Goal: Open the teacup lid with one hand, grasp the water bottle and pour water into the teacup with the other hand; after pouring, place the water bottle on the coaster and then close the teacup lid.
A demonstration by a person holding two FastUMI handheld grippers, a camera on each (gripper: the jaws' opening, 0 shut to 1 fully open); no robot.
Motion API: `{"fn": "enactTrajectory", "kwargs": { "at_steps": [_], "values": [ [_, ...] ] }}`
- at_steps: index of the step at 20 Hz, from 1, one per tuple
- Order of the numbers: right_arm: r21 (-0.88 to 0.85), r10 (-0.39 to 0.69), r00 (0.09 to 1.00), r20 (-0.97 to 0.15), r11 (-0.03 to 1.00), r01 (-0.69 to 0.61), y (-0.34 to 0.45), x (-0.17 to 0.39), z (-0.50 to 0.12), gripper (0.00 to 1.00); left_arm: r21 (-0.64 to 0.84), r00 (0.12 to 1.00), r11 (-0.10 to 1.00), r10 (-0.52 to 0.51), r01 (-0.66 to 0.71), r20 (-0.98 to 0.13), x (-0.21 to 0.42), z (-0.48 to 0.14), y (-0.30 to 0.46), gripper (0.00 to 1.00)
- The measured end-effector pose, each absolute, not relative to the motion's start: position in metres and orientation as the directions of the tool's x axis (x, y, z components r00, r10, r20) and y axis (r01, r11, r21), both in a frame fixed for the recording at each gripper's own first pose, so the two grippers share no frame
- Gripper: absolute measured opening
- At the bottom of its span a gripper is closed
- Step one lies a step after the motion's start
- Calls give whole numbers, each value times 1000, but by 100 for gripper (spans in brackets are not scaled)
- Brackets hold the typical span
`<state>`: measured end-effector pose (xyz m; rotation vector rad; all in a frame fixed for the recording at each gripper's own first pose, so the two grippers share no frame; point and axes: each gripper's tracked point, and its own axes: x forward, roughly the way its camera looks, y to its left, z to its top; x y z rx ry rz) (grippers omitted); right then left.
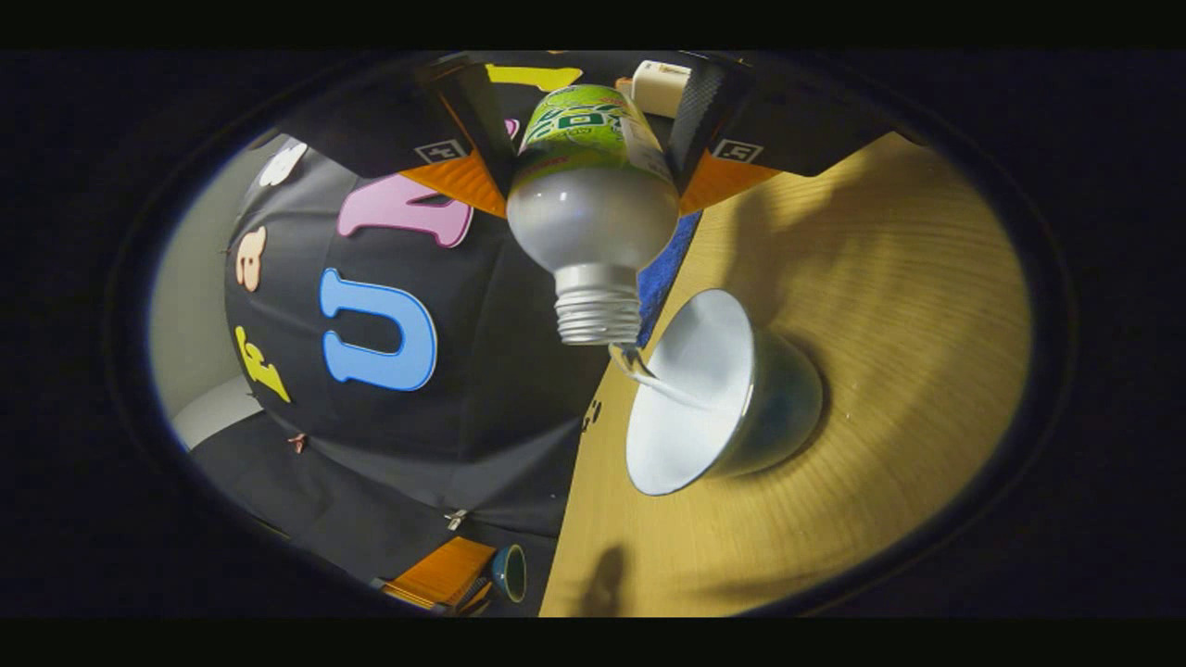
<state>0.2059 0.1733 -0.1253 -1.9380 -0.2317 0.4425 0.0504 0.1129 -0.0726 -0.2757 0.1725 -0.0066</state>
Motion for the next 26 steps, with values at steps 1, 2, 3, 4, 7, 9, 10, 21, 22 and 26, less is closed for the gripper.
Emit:
{"fn": "enactTrajectory", "kwargs": {
  "at_steps": [1,2,3,4,7,9,10,21,22,26],
  "values": [
    [-912,361,912,-196,-408,-35,174,206,-125,80,-271,985,963,-28,-19,-169,50,-72,113,32],
    [-909,362,912,-194,-416,-28,174,205,-124,80,-269,985,963,-26,-20,-169,50,-72,113,32],
    [-907,363,912,-193,-421,-24,175,205,-124,80,-266,985,964,-25,-21,-169,49,-72,114,32],
    [-907,363,912,-193,-421,-24,174,205,-124,80,-264,985,964,-25,-21,-169,49,-71,114,32],
    [-907,363,912,-190,-422,-21,175,206,-124,80,-262,985,965,-24,-21,-168,48,-71,114,32],
    [-903,364,911,-191,-430,-18,175,207,-124,77,-261,985,965,-25,-21,-172,47,-72,115,30],
    [-901,367,910,-192,-435,-15,175,206,-124,77,-260,984,965,-23,-24,-174,47,-72,116,30],
    [-859,414,895,-169,-507,73,180,205,-116,80,-260,983,965,-21,-27,-180,42,-71,116,30],
    [-854,417,893,-169,-515,79,181,205,-114,80,-258,983,966,-19,-28,-180,42,-71,116,30],
    [-833,434,885,-168,-543,108,184,208,-111,80,-257,984,966,-19,-28,-179,40,-70,117,32]
  ]
}}
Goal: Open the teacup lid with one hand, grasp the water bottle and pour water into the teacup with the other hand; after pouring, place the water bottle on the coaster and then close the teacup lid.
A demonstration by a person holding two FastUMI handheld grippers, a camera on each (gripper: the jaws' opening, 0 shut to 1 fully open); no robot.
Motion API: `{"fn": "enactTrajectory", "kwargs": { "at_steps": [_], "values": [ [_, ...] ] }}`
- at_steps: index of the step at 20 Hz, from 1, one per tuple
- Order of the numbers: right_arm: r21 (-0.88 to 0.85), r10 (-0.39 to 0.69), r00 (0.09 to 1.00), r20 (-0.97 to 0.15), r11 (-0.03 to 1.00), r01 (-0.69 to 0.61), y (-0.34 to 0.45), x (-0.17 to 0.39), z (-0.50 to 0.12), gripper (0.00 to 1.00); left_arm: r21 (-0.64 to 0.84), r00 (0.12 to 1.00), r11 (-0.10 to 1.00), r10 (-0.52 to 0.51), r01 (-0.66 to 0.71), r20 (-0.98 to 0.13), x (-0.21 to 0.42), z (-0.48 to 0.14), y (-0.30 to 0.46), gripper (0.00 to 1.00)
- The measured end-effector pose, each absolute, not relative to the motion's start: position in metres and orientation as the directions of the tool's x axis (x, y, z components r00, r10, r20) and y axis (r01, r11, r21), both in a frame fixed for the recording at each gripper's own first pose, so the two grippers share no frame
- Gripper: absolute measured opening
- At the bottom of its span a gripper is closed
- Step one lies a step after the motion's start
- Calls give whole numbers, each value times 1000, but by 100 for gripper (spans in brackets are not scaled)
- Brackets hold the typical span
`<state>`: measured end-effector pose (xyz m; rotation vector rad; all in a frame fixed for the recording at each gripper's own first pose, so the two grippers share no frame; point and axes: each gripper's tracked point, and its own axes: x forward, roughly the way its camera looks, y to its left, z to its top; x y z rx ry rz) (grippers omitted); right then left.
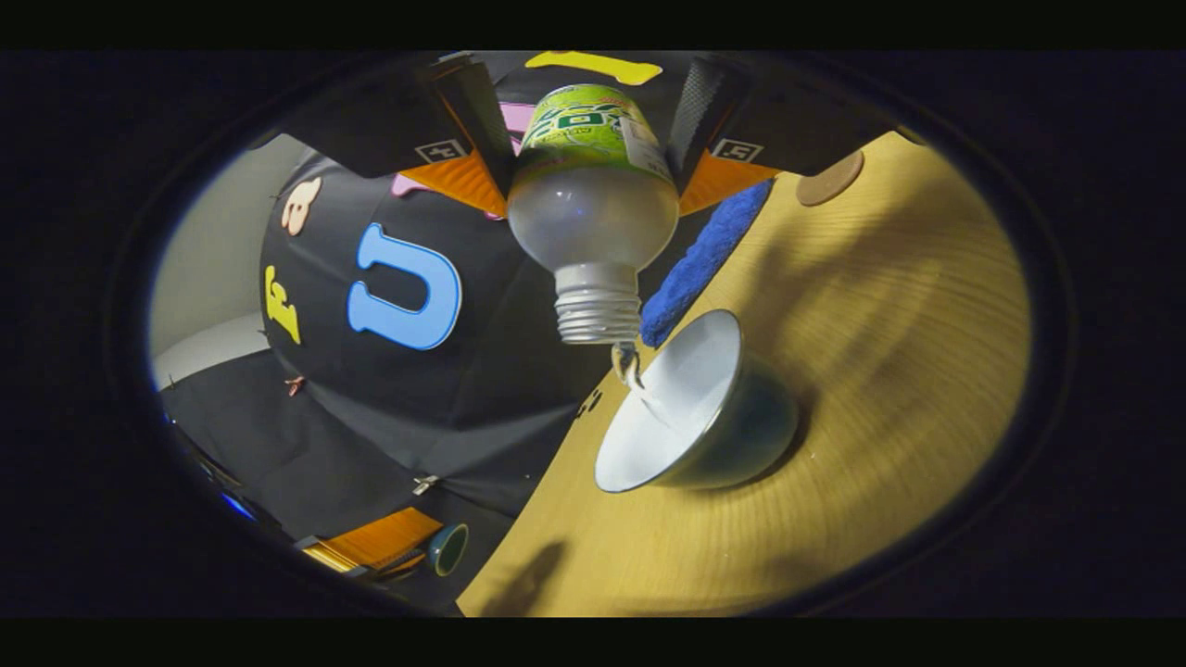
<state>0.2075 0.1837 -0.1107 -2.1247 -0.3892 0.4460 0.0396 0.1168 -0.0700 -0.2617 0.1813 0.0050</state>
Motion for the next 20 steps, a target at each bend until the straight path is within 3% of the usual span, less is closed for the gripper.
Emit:
{"fn": "enactTrajectory", "kwargs": {
  "at_steps": [6,15,16,20],
  "values": [
    [-829,445,879,-171,-547,116,183,210,-110,82,-267,981,963,-23,-30,-191,39,-73,116,30],
    [-799,478,869,-130,-570,194,187,214,-96,77,-271,981,962,-31,-23,-193,38,-73,113,30],
    [-798,481,867,-128,-570,198,186,213,-94,82,-272,980,962,-33,-22,-194,38,-73,112,30],
    [-781,499,861,-96,-574,246,189,214,-86,77,-275,980,961,-38,-18,-196,37,-73,111,30]
  ]
}}
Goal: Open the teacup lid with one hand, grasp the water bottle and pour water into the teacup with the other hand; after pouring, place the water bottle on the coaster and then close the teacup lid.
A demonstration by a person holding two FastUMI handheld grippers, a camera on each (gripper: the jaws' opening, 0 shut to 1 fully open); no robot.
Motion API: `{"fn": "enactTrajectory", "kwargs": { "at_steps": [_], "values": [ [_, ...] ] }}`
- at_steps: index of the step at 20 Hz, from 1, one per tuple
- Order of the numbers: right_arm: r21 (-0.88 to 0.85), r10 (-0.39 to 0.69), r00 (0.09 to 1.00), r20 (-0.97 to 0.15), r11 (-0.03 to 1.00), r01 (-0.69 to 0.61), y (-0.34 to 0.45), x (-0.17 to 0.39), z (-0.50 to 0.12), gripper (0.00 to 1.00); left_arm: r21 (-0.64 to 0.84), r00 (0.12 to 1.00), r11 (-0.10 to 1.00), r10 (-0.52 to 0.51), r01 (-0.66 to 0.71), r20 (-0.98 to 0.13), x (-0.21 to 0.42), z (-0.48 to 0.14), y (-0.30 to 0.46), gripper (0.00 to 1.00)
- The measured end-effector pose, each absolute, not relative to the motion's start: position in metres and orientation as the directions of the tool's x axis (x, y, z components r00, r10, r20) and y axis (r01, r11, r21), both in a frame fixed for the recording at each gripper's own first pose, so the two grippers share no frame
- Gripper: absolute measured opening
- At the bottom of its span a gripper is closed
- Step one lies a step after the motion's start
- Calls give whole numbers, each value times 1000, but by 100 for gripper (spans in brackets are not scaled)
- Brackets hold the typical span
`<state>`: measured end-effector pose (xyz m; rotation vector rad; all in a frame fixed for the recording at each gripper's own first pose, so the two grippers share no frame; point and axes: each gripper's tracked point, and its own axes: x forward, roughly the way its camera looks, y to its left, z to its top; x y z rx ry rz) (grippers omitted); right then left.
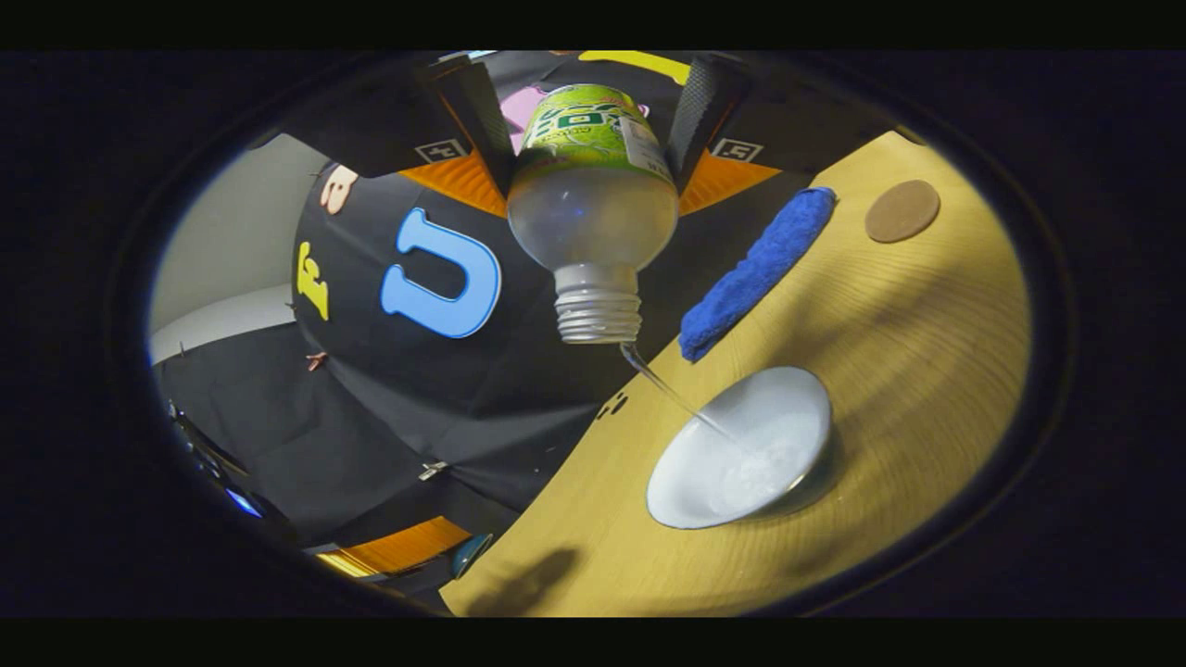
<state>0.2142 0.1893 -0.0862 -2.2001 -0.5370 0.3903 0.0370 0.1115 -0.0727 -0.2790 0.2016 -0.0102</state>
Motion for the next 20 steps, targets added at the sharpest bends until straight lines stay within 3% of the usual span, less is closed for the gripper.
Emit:
{"fn": "enactTrajectory", "kwargs": {
  "at_steps": [20],
  "values": [
    [-747,518,855,-33,-581,323,190,214,-60,80,-260,983,966,-60,13,-173,33,-59,102,29]
  ]
}}
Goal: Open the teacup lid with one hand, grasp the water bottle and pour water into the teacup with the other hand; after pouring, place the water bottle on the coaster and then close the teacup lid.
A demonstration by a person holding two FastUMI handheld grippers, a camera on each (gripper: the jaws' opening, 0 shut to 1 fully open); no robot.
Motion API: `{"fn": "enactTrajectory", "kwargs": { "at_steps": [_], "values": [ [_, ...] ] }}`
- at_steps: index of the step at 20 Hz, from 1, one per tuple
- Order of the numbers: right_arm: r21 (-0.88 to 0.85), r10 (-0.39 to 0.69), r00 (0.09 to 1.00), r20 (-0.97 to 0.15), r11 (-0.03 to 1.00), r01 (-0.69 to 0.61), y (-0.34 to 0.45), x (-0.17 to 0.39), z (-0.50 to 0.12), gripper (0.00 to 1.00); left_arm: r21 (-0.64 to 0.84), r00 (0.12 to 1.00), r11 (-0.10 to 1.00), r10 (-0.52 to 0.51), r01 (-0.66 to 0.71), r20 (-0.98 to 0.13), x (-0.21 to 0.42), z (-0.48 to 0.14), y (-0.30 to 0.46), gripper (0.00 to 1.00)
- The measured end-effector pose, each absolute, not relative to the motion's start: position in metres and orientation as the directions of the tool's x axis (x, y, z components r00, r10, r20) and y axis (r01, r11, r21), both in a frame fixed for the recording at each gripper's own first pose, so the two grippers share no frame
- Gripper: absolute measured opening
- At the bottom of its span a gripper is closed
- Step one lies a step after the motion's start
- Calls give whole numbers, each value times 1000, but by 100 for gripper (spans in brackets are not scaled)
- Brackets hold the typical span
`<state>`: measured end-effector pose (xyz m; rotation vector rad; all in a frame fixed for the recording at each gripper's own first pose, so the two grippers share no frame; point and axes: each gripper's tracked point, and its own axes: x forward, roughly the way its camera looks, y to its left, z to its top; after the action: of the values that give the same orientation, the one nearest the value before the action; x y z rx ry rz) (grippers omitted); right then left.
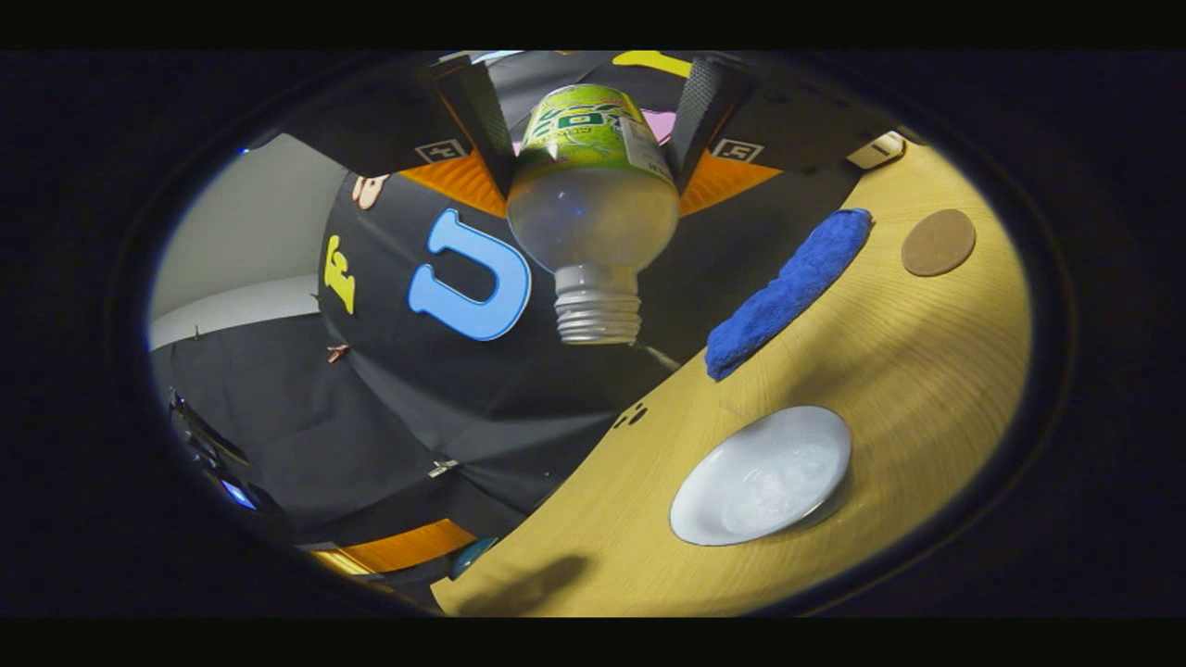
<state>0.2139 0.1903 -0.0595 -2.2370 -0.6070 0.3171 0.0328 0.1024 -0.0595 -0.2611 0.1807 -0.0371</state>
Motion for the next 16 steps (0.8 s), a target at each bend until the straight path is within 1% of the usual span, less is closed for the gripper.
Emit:
{"fn": "enactTrajectory", "kwargs": {
  "at_steps": [6,7,8,9,12,13,14,15,16],
  "values": [
    [-761,515,857,-33,-568,313,190,211,-59,80,-255,984,967,-57,13,-169,30,-58,101,29],
    [-761,515,857,-33,-569,313,190,211,-58,79,-254,984,967,-59,15,-168,29,-57,99,33],
    [-761,514,857,-33,-569,312,190,211,-58,80,-253,984,967,-60,16,-166,29,-56,100,33],
    [-763,514,857,-33,-567,311,190,210,-57,80,-252,984,968,-60,17,-165,27,-55,98,30],
    [-778,510,859,-43,-557,292,189,207,-63,80,-245,985,969,-62,21,-159,25,-53,97,29],
    [-789,504,862,-45,-548,279,187,208,-66,80,-246,986,969,-62,22,-157,24,-52,97,29],
    [-810,492,869,-46,-528,256,183,208,-70,80,-245,986,969,-62,24,-152,24,-50,96,32],
    [-840,478,877,-55,-497,218,177,209,-75,80,-240,987,971,-60,22,-149,24,-49,96,30],
    [-875,462,884,-67,-452,170,171,210,-80,80,-232,988,973,-56,21,-147,23,-47,96,30]
  ]
}}
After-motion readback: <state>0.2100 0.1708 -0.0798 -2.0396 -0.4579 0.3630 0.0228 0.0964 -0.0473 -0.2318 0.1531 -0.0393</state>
